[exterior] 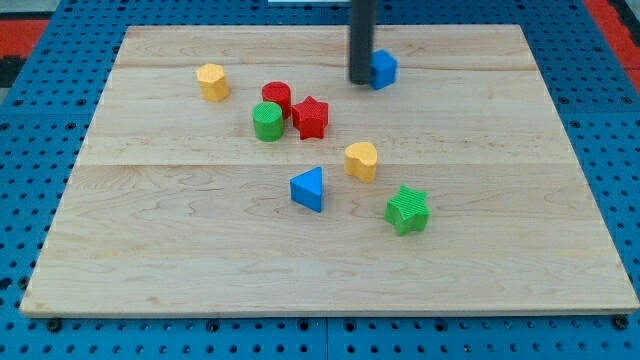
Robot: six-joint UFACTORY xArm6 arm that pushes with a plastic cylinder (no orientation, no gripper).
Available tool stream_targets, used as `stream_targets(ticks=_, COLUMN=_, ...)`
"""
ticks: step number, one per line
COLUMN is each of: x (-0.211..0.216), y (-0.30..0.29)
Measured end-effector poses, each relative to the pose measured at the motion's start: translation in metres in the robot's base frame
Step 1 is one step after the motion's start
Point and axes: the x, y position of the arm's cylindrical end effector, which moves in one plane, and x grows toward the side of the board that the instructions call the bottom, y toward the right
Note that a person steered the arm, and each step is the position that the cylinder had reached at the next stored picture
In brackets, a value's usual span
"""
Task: Move the red star up a bit
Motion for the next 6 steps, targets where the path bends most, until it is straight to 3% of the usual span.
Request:
stream_targets(ticks=2, x=-0.015, y=0.07)
stream_targets(ticks=3, x=0.061, y=0.003)
stream_targets(ticks=4, x=0.109, y=-0.048)
stream_targets(ticks=5, x=0.116, y=-0.096)
stream_targets(ticks=6, x=0.097, y=-0.101)
